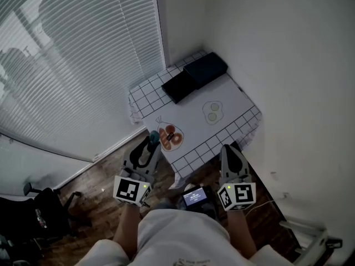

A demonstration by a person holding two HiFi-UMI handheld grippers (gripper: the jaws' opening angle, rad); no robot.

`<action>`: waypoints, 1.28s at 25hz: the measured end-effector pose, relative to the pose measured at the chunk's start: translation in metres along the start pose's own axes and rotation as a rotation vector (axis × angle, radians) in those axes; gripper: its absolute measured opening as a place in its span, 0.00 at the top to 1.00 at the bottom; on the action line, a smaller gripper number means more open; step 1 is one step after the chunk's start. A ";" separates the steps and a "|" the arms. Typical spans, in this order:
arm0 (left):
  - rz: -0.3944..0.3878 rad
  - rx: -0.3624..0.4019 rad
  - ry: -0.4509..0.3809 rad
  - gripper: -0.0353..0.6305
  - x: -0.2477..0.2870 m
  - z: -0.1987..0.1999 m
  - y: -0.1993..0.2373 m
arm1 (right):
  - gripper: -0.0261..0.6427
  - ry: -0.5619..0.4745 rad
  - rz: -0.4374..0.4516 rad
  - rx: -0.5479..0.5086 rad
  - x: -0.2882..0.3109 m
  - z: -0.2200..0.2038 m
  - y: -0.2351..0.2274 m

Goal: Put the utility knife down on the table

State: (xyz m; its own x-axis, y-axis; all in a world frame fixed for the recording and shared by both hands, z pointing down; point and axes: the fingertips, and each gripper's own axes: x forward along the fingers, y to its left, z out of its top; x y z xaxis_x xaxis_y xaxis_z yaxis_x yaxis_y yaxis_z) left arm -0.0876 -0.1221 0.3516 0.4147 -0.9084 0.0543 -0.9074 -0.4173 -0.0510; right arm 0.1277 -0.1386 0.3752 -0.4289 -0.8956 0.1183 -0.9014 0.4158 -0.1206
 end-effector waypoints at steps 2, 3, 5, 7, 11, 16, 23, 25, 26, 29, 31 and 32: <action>-0.006 0.015 0.008 0.74 0.008 -0.001 0.001 | 0.95 0.000 0.002 -0.008 0.006 0.000 -0.005; -0.009 0.018 0.014 0.74 0.011 -0.002 0.002 | 0.95 -0.001 -0.002 -0.012 0.008 -0.001 -0.007; -0.024 0.016 0.025 0.74 0.014 -0.007 0.003 | 0.95 -0.006 -0.012 -0.013 0.009 -0.005 -0.011; -0.044 0.005 0.024 0.74 0.020 -0.010 0.006 | 0.95 0.000 -0.023 -0.025 0.013 -0.007 -0.014; -0.068 -0.009 0.049 0.74 0.036 -0.023 0.014 | 0.95 0.026 -0.053 -0.055 0.021 -0.009 -0.019; -0.117 -0.011 0.069 0.74 0.054 -0.036 0.018 | 0.95 0.060 -0.090 -0.053 0.035 -0.018 -0.026; -0.153 -0.046 0.135 0.74 0.072 -0.062 0.022 | 0.95 0.105 -0.092 -0.090 0.054 -0.034 -0.024; -0.161 -0.054 0.158 0.74 0.077 -0.072 0.023 | 0.95 0.120 -0.094 -0.089 0.058 -0.041 -0.026; -0.163 -0.060 0.169 0.74 0.080 -0.078 0.023 | 0.95 0.130 -0.094 -0.090 0.061 -0.046 -0.028; -0.176 -0.078 0.205 0.74 0.087 -0.096 0.019 | 0.95 0.160 -0.095 -0.091 0.063 -0.059 -0.032; -0.196 -0.086 0.227 0.74 0.090 -0.107 0.014 | 0.95 0.177 -0.104 -0.087 0.062 -0.068 -0.035; -0.207 -0.086 0.237 0.74 0.092 -0.112 0.012 | 0.95 0.184 -0.109 -0.085 0.063 -0.071 -0.036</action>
State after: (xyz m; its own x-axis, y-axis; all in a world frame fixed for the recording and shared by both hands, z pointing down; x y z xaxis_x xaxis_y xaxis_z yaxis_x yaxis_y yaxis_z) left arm -0.0685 -0.2075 0.4678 0.5725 -0.7685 0.2858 -0.8122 -0.5792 0.0697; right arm 0.1289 -0.1987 0.4574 -0.3249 -0.8952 0.3051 -0.9415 0.3368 -0.0144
